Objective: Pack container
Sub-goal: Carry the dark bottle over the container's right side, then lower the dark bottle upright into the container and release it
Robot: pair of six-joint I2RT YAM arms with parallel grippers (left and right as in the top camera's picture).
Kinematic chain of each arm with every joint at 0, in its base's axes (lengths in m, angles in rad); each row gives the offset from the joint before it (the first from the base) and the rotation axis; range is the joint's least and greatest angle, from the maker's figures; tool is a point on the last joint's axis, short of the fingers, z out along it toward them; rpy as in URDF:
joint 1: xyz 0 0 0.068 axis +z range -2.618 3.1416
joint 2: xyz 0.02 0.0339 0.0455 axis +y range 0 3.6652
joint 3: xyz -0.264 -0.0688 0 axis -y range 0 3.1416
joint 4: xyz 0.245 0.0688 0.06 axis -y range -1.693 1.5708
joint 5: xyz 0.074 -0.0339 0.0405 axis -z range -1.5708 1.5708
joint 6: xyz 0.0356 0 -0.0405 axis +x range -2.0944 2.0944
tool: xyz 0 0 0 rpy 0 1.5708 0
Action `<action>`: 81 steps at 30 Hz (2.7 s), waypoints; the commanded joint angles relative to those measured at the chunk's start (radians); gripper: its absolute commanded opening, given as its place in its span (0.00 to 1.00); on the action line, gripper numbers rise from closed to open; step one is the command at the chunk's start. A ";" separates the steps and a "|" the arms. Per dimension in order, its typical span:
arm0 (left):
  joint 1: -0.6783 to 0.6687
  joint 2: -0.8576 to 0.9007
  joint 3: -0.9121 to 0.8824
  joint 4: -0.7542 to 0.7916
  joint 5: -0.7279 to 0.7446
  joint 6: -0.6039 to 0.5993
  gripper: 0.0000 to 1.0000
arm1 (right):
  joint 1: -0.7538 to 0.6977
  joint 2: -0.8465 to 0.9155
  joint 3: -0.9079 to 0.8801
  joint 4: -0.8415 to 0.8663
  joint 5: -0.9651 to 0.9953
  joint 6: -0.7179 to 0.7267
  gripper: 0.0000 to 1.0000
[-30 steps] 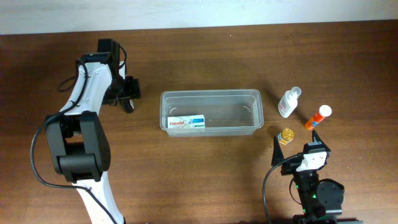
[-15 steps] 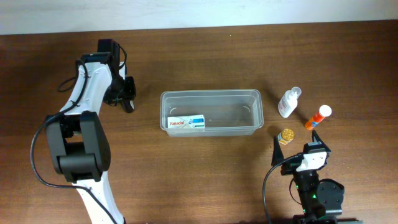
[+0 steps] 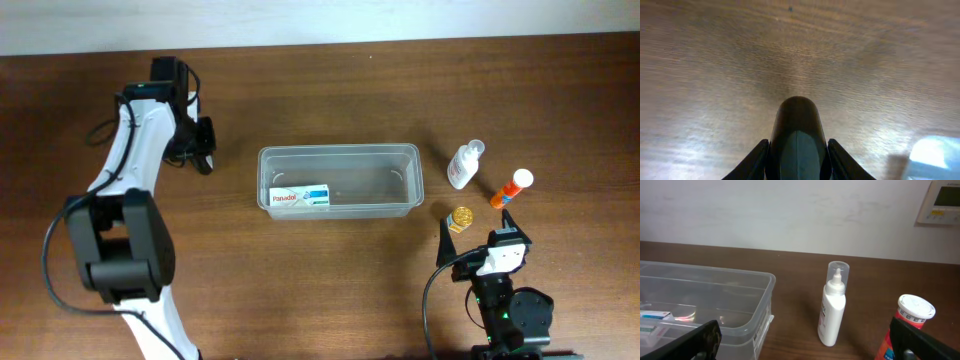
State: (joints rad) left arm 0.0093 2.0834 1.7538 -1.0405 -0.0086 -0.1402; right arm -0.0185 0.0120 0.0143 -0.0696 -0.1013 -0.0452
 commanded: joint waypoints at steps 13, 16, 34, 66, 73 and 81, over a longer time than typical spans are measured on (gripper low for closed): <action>-0.208 -0.241 0.340 -0.298 0.052 -0.121 0.18 | -0.008 -0.008 -0.009 0.000 0.008 0.002 0.98; -0.271 -0.241 0.384 -0.306 0.073 -0.167 0.17 | -0.008 -0.008 -0.009 0.000 0.008 0.002 0.99; -0.675 -0.093 0.385 -0.216 0.012 -0.346 0.17 | -0.008 -0.008 -0.009 0.000 0.008 0.002 0.98; -0.730 0.131 0.384 -0.153 -0.068 -0.556 0.17 | -0.008 -0.008 -0.009 0.000 0.008 0.002 0.98; -0.753 0.133 0.384 -0.127 -0.117 -0.555 0.17 | -0.008 -0.008 -0.009 0.000 0.008 0.002 0.98; -0.753 0.162 0.384 -0.127 -0.116 -0.556 0.17 | -0.008 -0.008 -0.009 0.000 0.008 0.002 0.98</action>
State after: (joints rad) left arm -0.7460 2.2169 2.1227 -1.1721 -0.1020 -0.6792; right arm -0.0181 0.0120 0.0143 -0.0696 -0.1013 -0.0452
